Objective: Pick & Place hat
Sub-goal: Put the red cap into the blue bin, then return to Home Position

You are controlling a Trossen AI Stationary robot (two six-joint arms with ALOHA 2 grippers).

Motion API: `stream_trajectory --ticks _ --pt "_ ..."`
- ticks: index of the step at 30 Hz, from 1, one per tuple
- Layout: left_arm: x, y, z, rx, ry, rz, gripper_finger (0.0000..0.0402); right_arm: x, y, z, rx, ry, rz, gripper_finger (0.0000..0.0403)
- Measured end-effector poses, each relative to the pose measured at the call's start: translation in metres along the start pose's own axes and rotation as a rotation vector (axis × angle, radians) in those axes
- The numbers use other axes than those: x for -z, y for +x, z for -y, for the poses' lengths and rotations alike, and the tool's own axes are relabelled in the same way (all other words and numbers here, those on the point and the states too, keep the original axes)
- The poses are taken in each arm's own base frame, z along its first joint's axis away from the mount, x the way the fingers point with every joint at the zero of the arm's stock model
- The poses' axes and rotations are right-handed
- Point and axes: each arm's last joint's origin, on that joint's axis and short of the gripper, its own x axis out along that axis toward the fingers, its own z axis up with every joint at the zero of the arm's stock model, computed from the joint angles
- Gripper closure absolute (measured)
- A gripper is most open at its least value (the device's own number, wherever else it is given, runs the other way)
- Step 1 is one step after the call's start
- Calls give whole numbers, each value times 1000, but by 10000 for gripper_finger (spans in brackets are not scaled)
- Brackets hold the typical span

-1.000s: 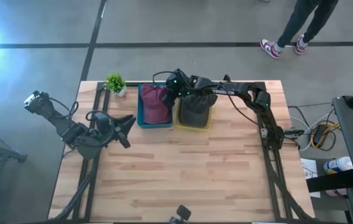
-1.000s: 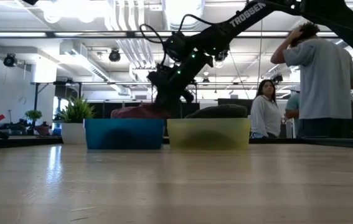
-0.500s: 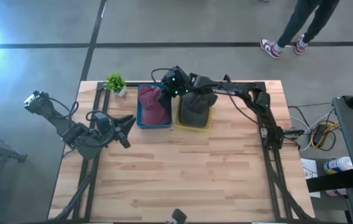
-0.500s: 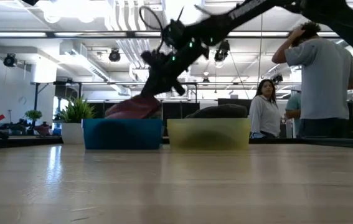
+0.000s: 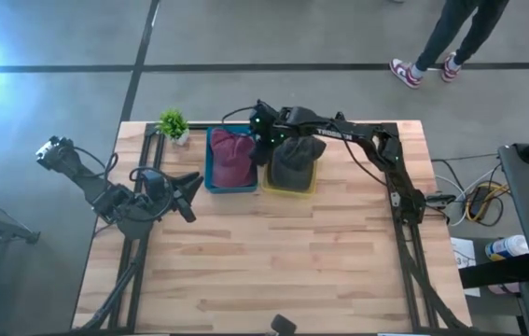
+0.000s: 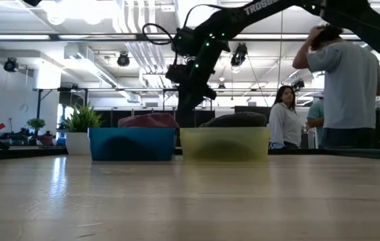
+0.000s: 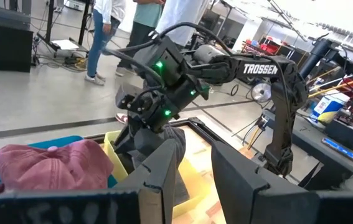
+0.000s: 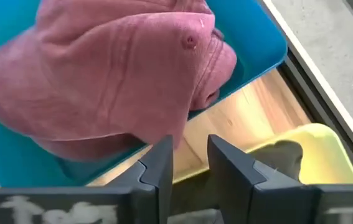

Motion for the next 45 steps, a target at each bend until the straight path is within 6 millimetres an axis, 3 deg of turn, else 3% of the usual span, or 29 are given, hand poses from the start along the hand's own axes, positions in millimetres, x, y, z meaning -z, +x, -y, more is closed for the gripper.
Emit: stream_trajectory --ticks 9,17,21,28,34,39,42,45 --pt "0 0 0 -3 5 1 305 2 45 -2 -12 -35 -20 327" --pt "0 0 0 -4 6 2 305 -26 45 -10 -41 -87 86 329" --pt "0 0 -1 -5 9 2 305 -20 73 -9 -51 -68 5 324" --pt "0 0 -2 -5 15 0 305 -26 69 -11 20 -141 -1 311" --pt "-3 1 -5 -22 57 14 305 -32 33 -12 12 -109 7 291" --pt "-8 -2 -5 39 -33 -36 305 -45 -30 -24 -105 -152 128 278" --pt "-6 0 -6 77 83 -88 305 -45 -72 -34 -128 -237 175 274" --pt "-7 9 -12 92 57 -120 305 -39 -103 -44 -144 -271 204 272"
